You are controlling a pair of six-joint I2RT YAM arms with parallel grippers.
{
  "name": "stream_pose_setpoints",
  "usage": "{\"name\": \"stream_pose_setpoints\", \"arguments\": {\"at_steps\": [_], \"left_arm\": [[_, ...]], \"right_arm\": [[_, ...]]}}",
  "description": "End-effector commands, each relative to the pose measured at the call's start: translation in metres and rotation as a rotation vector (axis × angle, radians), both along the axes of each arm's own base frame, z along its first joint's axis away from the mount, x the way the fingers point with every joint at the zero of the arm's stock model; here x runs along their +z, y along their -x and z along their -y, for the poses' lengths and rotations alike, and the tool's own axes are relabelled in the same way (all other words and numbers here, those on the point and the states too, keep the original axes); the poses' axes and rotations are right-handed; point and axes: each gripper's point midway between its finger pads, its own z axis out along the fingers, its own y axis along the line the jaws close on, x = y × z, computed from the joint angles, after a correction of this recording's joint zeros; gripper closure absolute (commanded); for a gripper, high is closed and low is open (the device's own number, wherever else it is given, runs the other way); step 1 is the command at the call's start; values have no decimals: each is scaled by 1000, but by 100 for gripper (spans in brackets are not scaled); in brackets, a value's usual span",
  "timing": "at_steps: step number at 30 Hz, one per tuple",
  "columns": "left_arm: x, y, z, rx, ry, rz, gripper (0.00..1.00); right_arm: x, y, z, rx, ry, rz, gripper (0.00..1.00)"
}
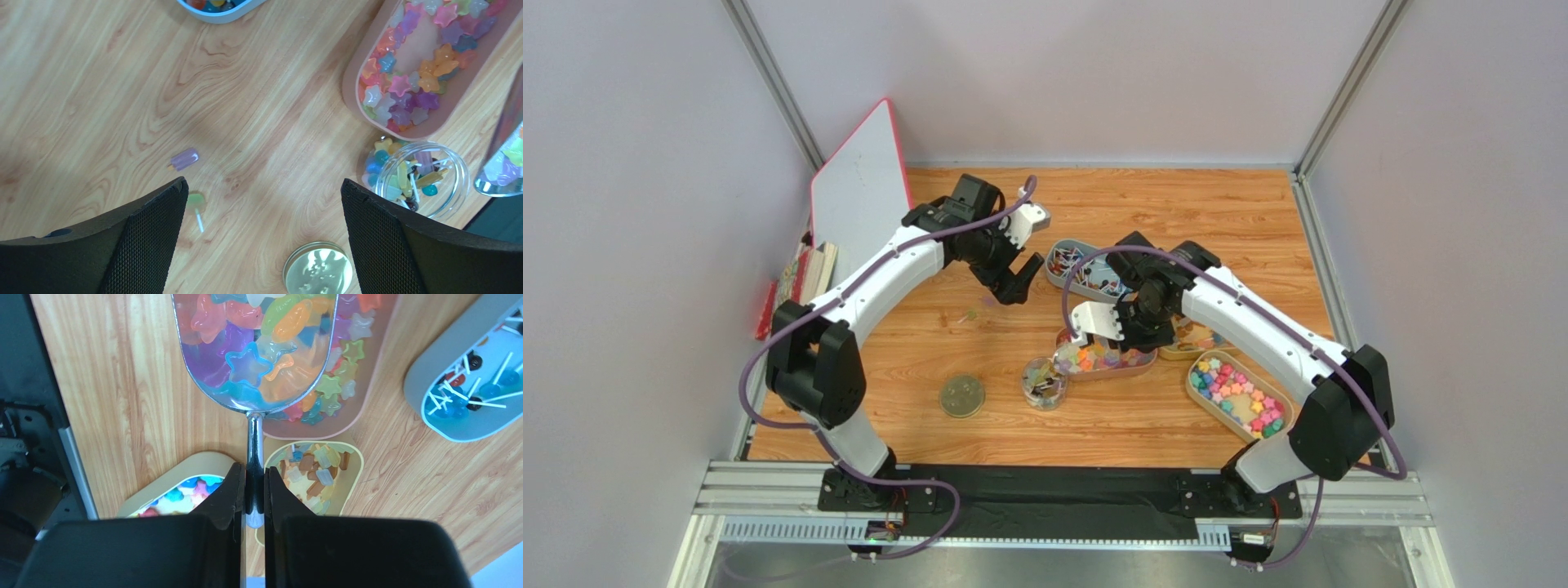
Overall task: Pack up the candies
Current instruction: Place the fake candies in the packing bottle.
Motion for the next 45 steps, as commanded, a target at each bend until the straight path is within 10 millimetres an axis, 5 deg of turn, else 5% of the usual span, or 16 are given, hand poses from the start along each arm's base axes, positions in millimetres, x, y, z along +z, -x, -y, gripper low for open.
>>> {"name": "stream_pose_setpoints", "arguments": {"at_steps": [1, 25, 45], "left_arm": [[19, -4, -16, 23, -29, 111, 0], [23, 14, -31, 40, 7, 231, 0], [27, 15, -28, 44, 41, 255, 0]], "right_arm": [[13, 3, 1, 38, 83, 20, 100], [22, -13, -8, 150, 431, 131, 100], [34, -1, -1, 259, 595, 223, 100]]}}
